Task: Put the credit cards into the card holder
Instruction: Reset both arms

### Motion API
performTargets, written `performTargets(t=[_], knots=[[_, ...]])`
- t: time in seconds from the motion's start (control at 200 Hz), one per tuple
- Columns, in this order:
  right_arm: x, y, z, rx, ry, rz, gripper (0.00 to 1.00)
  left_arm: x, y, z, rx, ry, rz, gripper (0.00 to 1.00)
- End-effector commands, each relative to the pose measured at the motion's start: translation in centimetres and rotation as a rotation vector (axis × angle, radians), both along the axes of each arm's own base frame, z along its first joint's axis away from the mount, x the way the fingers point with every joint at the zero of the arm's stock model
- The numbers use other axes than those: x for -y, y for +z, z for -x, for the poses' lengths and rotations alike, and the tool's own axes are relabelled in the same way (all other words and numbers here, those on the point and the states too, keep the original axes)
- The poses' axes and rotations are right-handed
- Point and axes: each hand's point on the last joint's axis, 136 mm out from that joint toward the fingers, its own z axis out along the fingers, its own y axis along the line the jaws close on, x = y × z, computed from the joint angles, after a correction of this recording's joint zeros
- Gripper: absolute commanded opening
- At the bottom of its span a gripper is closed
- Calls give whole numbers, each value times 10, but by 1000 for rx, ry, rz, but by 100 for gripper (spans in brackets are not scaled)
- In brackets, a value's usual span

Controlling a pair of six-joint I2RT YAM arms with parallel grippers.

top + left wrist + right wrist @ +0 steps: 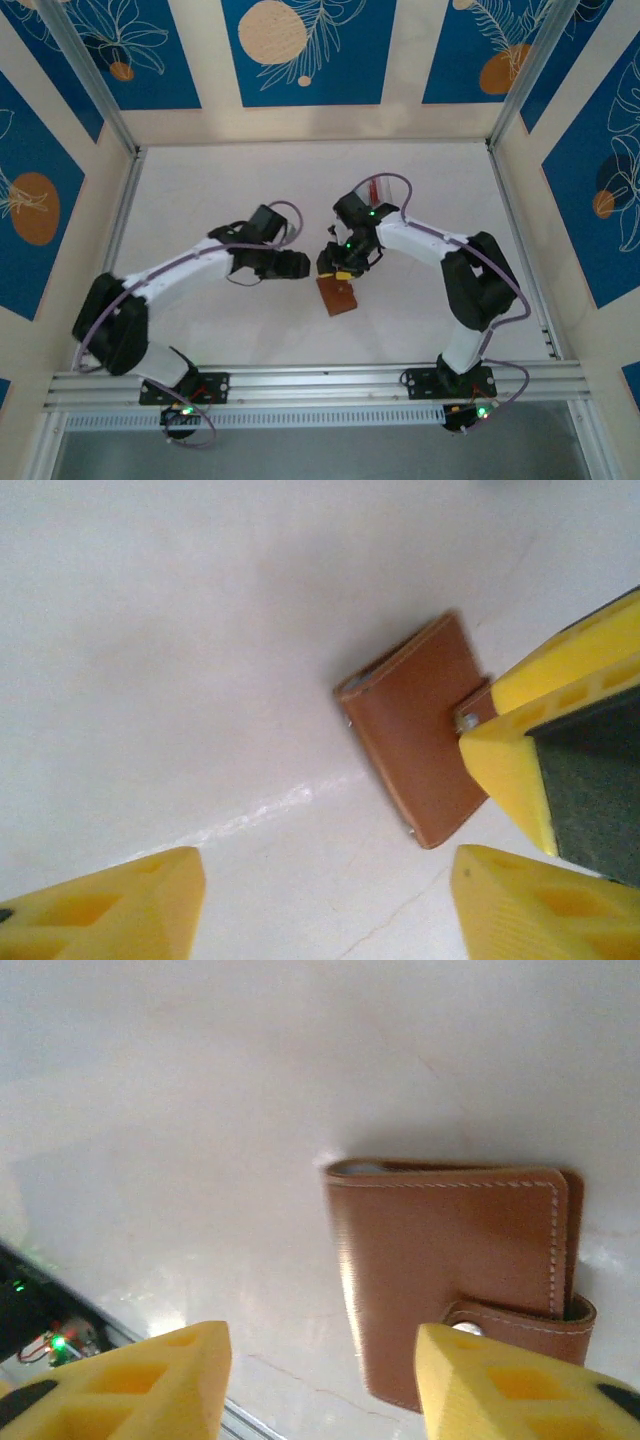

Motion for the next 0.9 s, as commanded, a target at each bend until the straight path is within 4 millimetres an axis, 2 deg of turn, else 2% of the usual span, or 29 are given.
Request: performTargets(t=[0.0,0.04,0.07,0.1,0.11,0.19,0.31,0.39,0.465,0.52,0.56,0.65,0.77,0.895], knots=[[-6,62,-14,164,1,-79,61,-32,26,-1,57,76,-12,82],[-3,75,-18,217,-2,-77,72,-42,39,-6,102,110,-1,92],[0,85,-21,257,-7,-74,84,-49,47,-10,131,135,4,99],[5,95,-24,303,-17,-62,98,-56,56,-14,160,162,9,100],[7,98,-26,317,-22,-57,100,-59,58,-16,169,172,10,100],[28,117,-37,419,-77,-20,99,-77,77,-27,246,234,-4,100],[73,136,-53,555,-199,64,99,-105,97,-47,371,301,-91,100],[110,147,-61,619,-311,116,99,-126,110,-60,467,372,-167,100],[152,151,-69,691,-439,216,99,-142,116,-73,570,425,-234,100],[180,150,-73,725,-526,285,99,-153,115,-83,651,464,-287,100],[207,146,-74,753,-608,354,99,-164,112,-89,713,508,-338,100],[243,136,-77,791,-708,400,99,-194,106,-99,826,635,-457,100],[259,118,-85,822,-741,286,99,-223,99,-110,920,687,-606,100],[270,105,-92,962,-731,240,99,-249,60,-129,883,661,-731,100]])
